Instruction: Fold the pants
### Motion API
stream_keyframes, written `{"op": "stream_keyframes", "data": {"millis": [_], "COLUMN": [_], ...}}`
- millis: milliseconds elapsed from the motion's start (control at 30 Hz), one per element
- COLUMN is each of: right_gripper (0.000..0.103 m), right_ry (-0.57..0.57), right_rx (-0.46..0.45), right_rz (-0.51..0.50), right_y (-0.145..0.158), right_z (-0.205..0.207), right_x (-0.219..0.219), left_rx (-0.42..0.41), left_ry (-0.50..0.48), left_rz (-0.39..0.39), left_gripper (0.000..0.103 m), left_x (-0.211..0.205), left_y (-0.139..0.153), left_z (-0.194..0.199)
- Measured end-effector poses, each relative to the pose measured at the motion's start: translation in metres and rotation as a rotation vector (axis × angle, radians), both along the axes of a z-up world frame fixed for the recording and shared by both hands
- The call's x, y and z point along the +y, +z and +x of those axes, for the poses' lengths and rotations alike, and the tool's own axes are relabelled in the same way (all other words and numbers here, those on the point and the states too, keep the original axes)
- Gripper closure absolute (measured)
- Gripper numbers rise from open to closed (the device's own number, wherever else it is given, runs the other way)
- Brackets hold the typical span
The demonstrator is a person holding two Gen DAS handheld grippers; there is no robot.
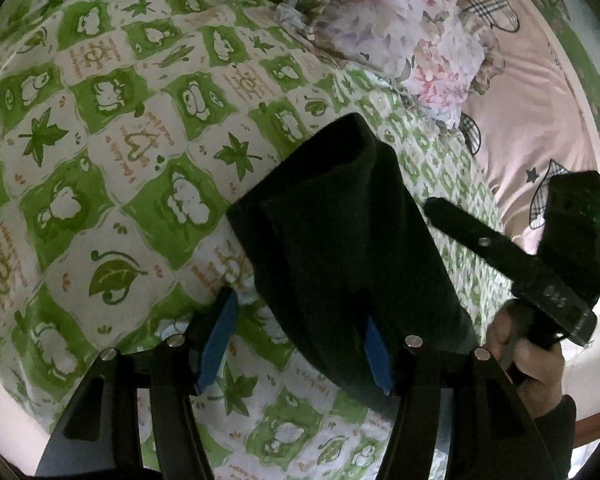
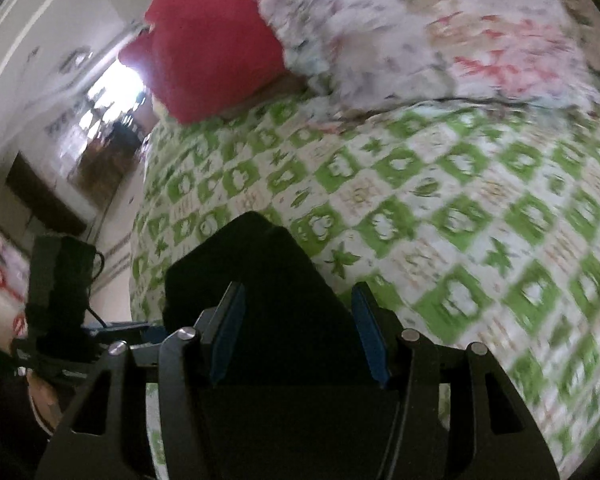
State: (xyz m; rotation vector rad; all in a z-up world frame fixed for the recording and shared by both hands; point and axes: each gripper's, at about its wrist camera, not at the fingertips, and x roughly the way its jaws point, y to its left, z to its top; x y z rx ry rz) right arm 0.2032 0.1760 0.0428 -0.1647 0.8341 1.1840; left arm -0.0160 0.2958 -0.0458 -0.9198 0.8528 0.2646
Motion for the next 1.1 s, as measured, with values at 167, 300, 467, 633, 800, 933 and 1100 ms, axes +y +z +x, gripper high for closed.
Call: {"op": "stream_keyframes", "data": {"millis": [167, 300, 467, 633, 800, 933, 1100], "right_gripper": [0.047, 0.049, 0.071, 0.08, 0.081, 0.082, 0.082], "right_ry": [0.086, 0.123, 0.151, 0.124, 0.095, 0.07, 0.011], "right_rx": [0.013, 0.075, 0.097, 0.075, 0.048, 0.029, 0.011], "right_rz": [-0.081, -0.086, -0.103, -0.06, 0.001, 0.067, 0.183], "right_y": [-0.011, -0.017, -0.021, -0.014, 0.008, 0.03, 0.058], "right_z": [0.009, 0.025, 0.026, 0.014, 0.002, -0.006, -0.018], "right_x": [0.027, 0.038, 0.047, 0.037, 0.017, -0.01, -0.063], "left_rx": [-0.02, -0.022, -0.007, -0.016, -0.071, -0.127, -0.208], "left_ry": [0.007, 0.013, 0.038, 0.019, -0.004, -0.028, -0.095], "left_rz": [-0.001, 0.011, 0.07, 0.1, 0.153, 0.181, 0.209], "left_gripper": [0.043, 0.045, 0.061, 0.078, 0.082, 0.083, 0.083], "left_x": [0.004, 0.004, 0.005, 0.001, -0.013, -0.028, -0.058], "left_y": [-0.002, -0.002, -0.002, 0.005, 0.031, 0.059, 0.095], "left_z": [0.001, 0.005, 0.013, 0.018, 0.014, 0.012, 0.016]}}
